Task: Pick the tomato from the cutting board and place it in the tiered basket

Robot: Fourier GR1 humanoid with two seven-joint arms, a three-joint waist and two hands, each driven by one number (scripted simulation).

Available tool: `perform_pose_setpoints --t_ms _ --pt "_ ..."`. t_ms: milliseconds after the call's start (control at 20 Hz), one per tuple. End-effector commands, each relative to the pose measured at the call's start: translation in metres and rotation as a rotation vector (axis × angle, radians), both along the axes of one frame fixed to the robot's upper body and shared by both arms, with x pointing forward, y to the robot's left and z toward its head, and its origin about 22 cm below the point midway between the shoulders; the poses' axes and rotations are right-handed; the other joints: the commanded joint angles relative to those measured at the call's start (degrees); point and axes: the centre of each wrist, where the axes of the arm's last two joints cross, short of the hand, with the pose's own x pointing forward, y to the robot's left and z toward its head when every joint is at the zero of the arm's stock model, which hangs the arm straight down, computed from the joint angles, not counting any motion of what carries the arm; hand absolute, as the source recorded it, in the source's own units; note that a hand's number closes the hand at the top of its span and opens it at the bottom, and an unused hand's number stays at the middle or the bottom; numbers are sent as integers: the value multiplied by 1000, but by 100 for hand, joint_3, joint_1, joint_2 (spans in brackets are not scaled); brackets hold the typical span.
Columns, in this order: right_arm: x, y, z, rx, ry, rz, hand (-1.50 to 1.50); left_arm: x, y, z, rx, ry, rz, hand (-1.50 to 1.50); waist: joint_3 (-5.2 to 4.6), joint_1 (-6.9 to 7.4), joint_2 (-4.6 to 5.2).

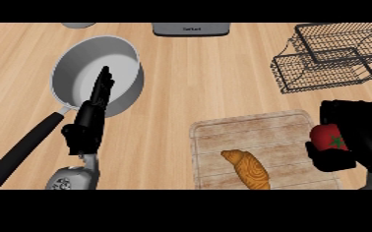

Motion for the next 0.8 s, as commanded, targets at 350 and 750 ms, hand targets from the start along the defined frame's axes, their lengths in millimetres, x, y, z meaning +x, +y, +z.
perform_pose_setpoints --t_ms 350,750 --pt "-26 -22 147 115 -233 -50 150 7 -4 -10 -4 9 -4 0 -11 14 15" --pt "-1 -28 185 358 -263 -84 150 1 0 3 1 3 -8 0 -11 91 -1"
